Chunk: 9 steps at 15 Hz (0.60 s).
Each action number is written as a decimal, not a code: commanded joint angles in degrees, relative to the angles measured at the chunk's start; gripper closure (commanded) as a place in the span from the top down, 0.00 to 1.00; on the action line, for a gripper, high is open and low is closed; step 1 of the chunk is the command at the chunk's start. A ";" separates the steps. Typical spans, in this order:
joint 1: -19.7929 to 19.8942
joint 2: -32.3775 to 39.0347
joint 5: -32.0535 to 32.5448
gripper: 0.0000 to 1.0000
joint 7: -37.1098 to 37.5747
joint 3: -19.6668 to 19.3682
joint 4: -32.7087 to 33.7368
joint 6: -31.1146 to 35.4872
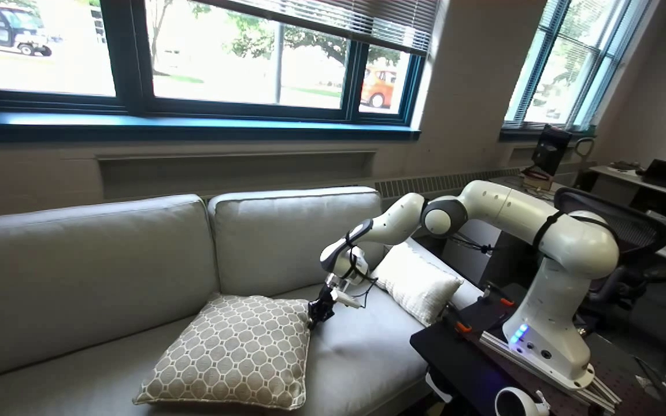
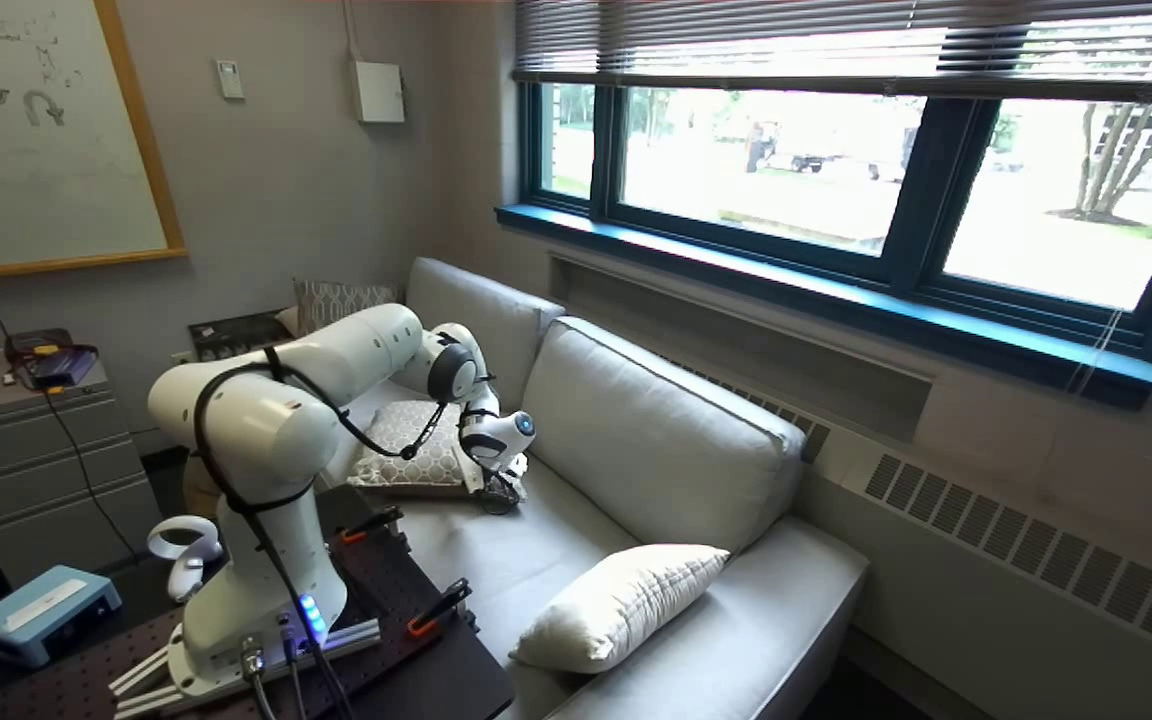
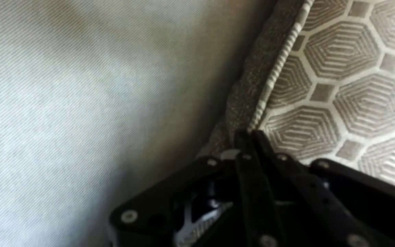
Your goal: Put the two pillows on the right end of the chair
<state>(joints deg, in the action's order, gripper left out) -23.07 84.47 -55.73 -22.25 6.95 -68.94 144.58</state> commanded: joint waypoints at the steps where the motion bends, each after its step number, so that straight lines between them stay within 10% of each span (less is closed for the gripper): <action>1: 6.24 -0.01 4.26 0.01 0.65 1.87 -0.55 9.32; 8: 29.14 0.09 -13.19 0.01 -23.92 15.78 -10.20 30.94; 9: 33.11 0.18 -15.79 0.30 -28.26 18.74 -10.61 31.83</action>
<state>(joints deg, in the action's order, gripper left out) -1.00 84.66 -65.86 -39.29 16.24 -76.71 171.74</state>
